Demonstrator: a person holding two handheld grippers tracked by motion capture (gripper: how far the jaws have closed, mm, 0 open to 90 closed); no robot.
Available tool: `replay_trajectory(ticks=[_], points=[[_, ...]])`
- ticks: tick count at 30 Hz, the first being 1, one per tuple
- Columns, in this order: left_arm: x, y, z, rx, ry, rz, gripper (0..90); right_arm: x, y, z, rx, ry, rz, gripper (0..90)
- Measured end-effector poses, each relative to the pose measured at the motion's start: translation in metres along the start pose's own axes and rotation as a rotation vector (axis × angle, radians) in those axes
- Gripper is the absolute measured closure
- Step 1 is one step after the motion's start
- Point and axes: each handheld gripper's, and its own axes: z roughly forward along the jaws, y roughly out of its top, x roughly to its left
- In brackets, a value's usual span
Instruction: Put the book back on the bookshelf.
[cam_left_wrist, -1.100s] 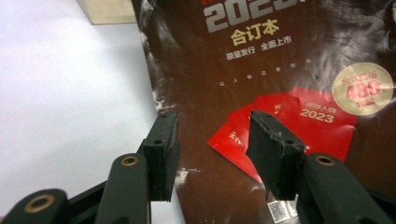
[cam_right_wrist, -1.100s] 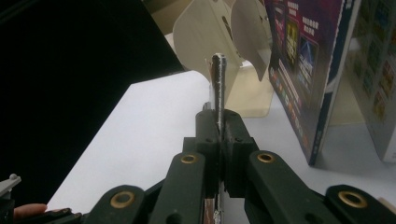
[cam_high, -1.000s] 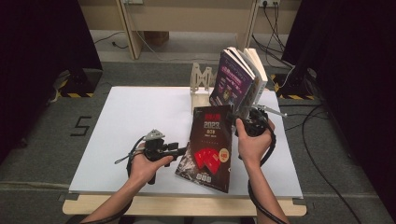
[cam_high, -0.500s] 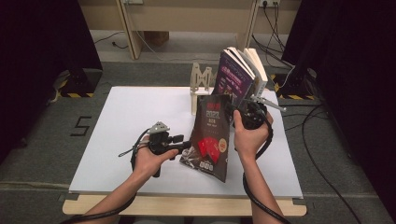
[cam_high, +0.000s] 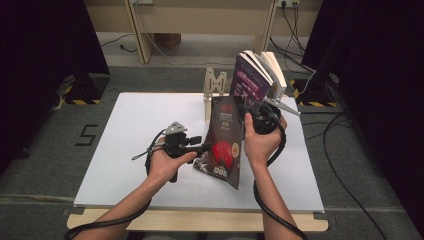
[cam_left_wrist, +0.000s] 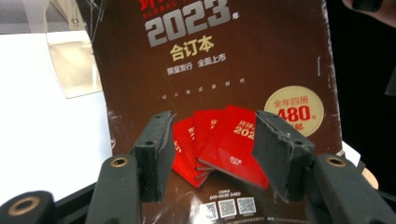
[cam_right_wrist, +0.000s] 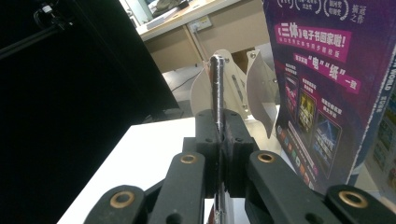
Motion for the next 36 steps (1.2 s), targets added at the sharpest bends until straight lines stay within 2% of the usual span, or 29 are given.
replay_trajectory(ticks=[7,20,29,36], points=[[-0.01,0.014,0.007,-0.011,-0.011,0.006,44.9,0.003,-0.002,0.004,0.009,-0.008,-0.004,87.1],[-0.04,0.039,0.03,-0.006,-0.043,0.051,39.0,0.007,-0.004,0.007,0.019,-0.009,-0.023,86.6],[-0.048,0.045,0.042,0.008,-0.042,0.054,38.8,0.007,-0.005,0.008,0.019,-0.014,-0.027,86.5],[-0.05,0.044,0.047,0.021,-0.04,0.048,38.8,0.007,-0.006,0.009,0.024,-0.015,-0.029,86.3]])
